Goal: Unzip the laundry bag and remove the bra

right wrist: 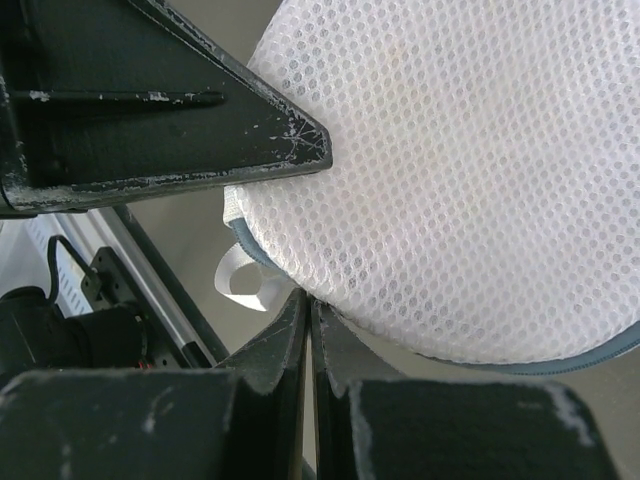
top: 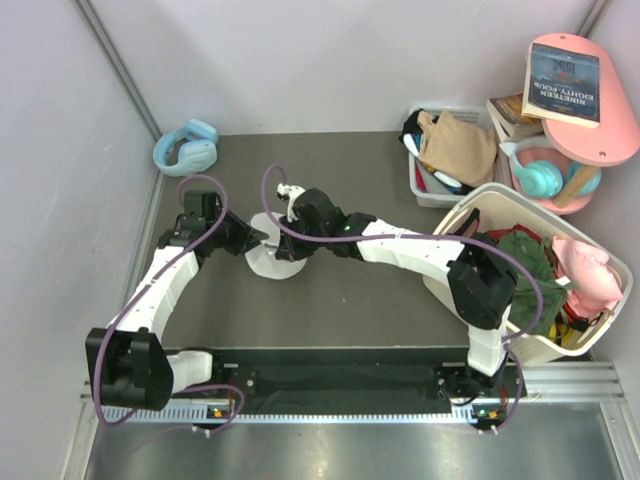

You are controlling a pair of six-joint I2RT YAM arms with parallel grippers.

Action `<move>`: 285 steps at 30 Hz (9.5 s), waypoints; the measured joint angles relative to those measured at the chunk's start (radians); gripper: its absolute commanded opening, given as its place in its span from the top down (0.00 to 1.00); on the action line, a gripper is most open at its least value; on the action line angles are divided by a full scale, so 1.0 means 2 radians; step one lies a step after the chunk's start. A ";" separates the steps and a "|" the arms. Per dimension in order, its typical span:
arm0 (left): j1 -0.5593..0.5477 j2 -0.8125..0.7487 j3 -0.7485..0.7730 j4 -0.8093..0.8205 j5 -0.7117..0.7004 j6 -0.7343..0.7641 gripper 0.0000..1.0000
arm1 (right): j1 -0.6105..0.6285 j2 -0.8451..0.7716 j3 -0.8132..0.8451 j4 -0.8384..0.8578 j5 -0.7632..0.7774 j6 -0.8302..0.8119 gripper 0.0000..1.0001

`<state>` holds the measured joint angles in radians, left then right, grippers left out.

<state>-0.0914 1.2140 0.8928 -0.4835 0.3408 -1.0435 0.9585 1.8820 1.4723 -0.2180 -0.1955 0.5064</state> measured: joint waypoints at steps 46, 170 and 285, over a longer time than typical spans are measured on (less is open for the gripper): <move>0.023 0.007 0.000 0.018 0.056 0.041 1.00 | -0.092 -0.123 -0.209 0.143 -0.061 0.092 0.46; -0.039 0.065 -0.040 0.112 0.109 0.034 0.72 | 0.003 -0.050 -0.091 -0.010 0.042 -0.025 1.00; -0.020 0.141 0.124 -0.045 0.040 0.205 0.23 | -0.037 -0.019 -0.064 -0.018 -0.042 -0.027 1.00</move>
<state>-0.1310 1.4960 1.1400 -0.5743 0.4202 -0.6327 0.8845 1.8435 1.3445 -0.2539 -0.2787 0.4526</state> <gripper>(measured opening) 0.793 0.009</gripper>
